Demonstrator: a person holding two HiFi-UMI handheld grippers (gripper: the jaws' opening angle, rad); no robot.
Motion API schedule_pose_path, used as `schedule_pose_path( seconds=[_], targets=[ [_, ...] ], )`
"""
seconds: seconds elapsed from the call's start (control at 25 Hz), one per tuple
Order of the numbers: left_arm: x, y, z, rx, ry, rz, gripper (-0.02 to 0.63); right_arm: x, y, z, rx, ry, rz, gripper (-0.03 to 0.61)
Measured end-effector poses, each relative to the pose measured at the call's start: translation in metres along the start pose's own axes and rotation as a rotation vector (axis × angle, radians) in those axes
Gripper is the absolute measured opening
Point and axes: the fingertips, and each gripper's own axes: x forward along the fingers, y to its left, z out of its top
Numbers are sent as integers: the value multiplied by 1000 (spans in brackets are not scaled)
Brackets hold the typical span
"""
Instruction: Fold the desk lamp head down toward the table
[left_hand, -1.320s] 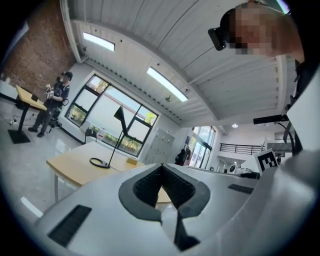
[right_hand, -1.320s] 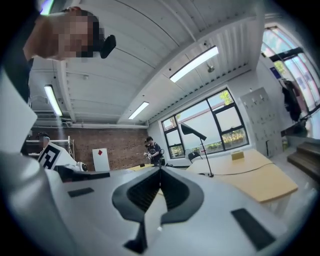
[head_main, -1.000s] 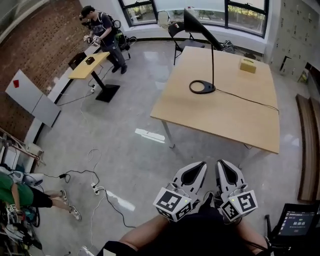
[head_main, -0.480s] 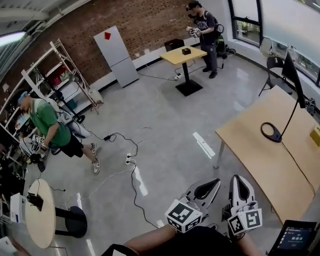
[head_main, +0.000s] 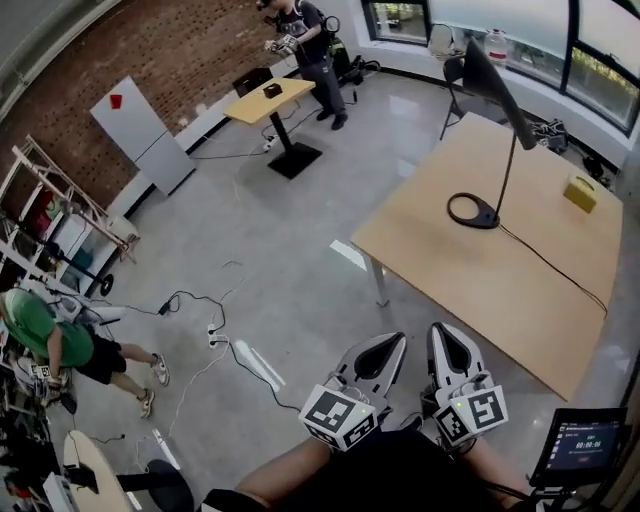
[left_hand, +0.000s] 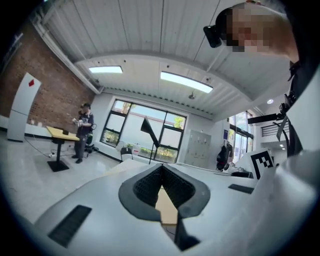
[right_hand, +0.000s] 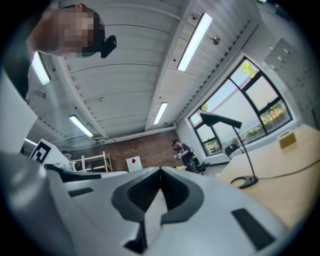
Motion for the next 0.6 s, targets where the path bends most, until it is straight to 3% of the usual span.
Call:
schedule_pose_path(
  seconds=[0.36,0.6],
  targets=[
    [109,-19,-6,-55,61,-361,3,0,-94,19,-17,-26,-317,5],
    [143,19,13,-104,54,-470,3,38,-107,25,-48,-28,-450,5]
  ],
)
